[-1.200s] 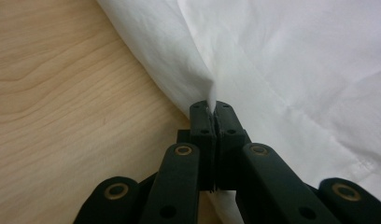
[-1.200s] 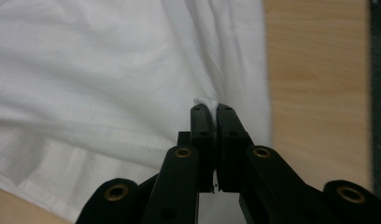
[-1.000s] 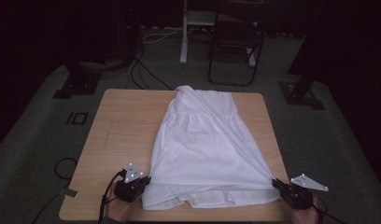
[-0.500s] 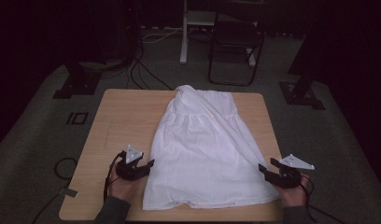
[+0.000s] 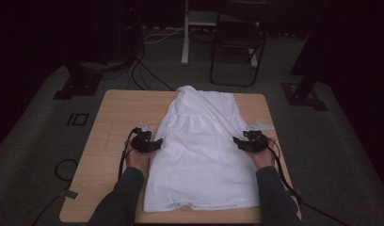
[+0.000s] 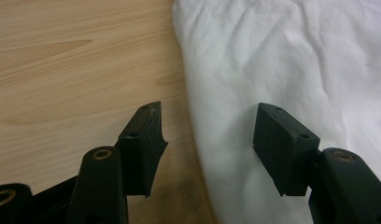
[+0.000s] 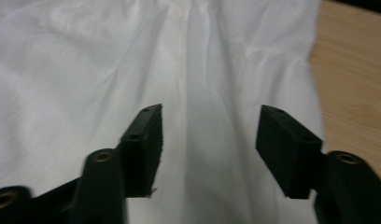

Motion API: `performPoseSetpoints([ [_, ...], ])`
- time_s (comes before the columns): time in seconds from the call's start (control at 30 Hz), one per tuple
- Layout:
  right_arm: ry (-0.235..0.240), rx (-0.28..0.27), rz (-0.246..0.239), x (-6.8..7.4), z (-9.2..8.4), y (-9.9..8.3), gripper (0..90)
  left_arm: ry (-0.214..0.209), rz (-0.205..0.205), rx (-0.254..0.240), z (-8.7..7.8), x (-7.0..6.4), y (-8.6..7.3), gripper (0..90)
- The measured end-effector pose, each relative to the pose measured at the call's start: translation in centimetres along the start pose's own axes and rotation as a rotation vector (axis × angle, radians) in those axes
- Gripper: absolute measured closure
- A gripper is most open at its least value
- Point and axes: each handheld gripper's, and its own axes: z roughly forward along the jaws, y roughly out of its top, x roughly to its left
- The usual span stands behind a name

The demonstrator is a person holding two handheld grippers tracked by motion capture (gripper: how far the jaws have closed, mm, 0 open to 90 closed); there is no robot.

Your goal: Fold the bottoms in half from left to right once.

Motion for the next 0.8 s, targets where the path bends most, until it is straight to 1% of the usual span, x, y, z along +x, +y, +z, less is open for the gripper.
performPoseSetpoints([
  [0.03, -0.013, 0.031, -0.018, -0.1, 0.5, 0.1, 75.4, -0.001, 0.002, 0.008, 0.2, 0.0, 0.0, 43.9],
  [0.07, -0.071, 0.062, -0.036, -0.3, 0.9, 0.3, 85.1, -0.006, 0.005, 0.016, 0.4, 0.0, -0.1, 45.4],
  [0.1, -0.149, 0.059, -0.031, -0.8, 0.9, 0.4, 89.3, -0.018, 0.02, 0.016, 0.4, 0.0, -0.2, 50.4],
  [0.13, -0.201, 0.04, 0.003, -1.6, 0.6, 0.5, 89.6, -0.049, 0.03, 0.013, 0.3, 0.2, -0.3, 62.3],
  [0.17, -0.245, 0.021, 0.048, -2.6, 0.3, 0.6, 89.8, -0.052, 0.027, 0.015, 0.2, 0.3, -0.4, 78.1],
  [0.2, -0.275, 0.019, 0.081, -3.5, 0.0, 0.6, 89.8, -0.045, 0.03, 0.018, 0.0, 0.3, -0.4, 86.6],
  [0.23, -0.287, 0.034, 0.095, -4.2, 0.0, 0.6, 89.8, -0.051, 0.032, 0.022, -0.1, 0.4, -0.5, 88.2],
  [0.27, -0.289, 0.052, 0.097, -4.6, 0.1, 0.5, 89.8, -0.049, 0.035, 0.018, -0.1, 0.5, -0.6, 88.5],
  [0.3, -0.294, 0.072, 0.086, -4.8, 0.4, 0.3, 89.7, -0.05, 0.04, 0.016, -0.2, 0.6, -0.7, 88.7],
  [0.37, -0.294, 0.107, 0.065, -4.7, 1.3, -0.3, 89.7, -0.047, 0.042, 0.009, -0.3, 0.7, -0.9, 88.9],
  [0.4, -0.285, 0.112, 0.066, -4.7, 1.8, -0.7, 89.5, -0.045, 0.039, 0.004, -0.4, 0.8, -1.1, 89.0],
  [0.43, -0.276, 0.123, 0.078, -4.8, 2.2, -1.2, 89.4, -0.045, 0.043, 0.001, -0.5, 0.8, -1.1, 89.0],
  [0.5, -0.255, 0.129, 0.112, -4.9, 2.7, -2.3, 89.2, -0.042, 0.05, -0.002, -0.6, 0.8, -1.4, 89.1],
  [0.53, -0.25, 0.104, 0.122, -5.0, 2.6, -2.6, 89.0, -0.041, 0.055, -0.004, -0.8, 0.9, -1.5, 89.2],
  [0.57, -0.25, 0.104, 0.122, -5.0, 2.6, -2.6, 89.0, -0.041, 0.055, -0.004, -0.8, 0.9, -1.5, 89.2],
  [0.6, -0.236, 0.097, 0.139, -5.0, 2.4, -2.8, 89.1, -0.038, 0.059, -0.008, -1.0, 0.9, -1.8, 89.2],
  [0.67, -0.23, 0.092, 0.116, -4.6, 2.0, -3.3, 89.1, -0.034, 0.058, -0.013, -1.4, 0.9, -2.3, 89.4],
  [0.7, -0.226, 0.089, 0.115, -4.3, 1.7, -3.6, 89.1, -0.032, 0.058, -0.021, -1.7, 0.9, -2.6, 89.5],
  [0.77, -0.216, 0.074, 0.121, -3.6, 1.0, -4.4, 89.2, -0.021, 0.08, -0.031, -2.4, 0.6, -3.6, 89.6],
  [0.8, -0.216, 0.071, 0.12, -3.2, 0.6, -4.8, 89.2, -0.022, 0.084, -0.029, -3.0, 0.5, -4.2, 89.6],
])
